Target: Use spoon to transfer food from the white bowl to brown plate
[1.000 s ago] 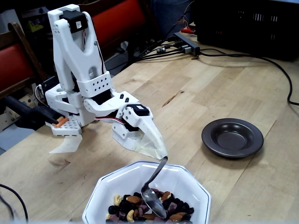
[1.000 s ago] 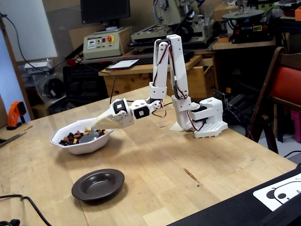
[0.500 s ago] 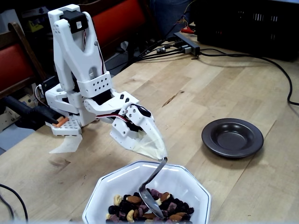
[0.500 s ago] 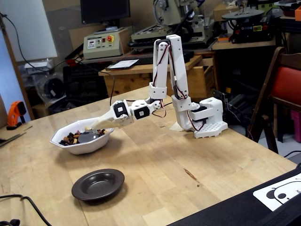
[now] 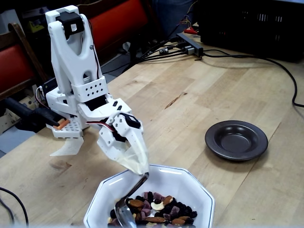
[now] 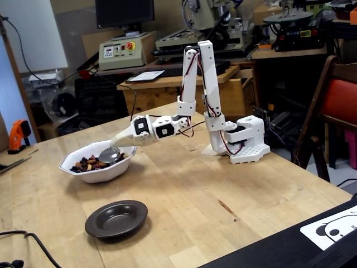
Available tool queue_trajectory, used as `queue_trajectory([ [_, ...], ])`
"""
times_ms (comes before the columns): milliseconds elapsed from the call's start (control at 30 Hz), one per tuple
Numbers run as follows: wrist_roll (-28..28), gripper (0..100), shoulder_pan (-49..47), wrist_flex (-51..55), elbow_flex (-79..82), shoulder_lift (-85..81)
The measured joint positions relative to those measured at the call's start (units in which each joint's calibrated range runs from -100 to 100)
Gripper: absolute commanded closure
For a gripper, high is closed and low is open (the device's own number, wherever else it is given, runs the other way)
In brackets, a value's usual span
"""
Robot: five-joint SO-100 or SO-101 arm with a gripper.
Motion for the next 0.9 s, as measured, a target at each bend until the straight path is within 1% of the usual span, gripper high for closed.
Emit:
queue_trajectory([
  [433, 0.0, 98, -0.4, 0.0, 0.0, 0.0],
  [900, 0.1, 98, -15.8, 0.0, 0.0, 0.5],
])
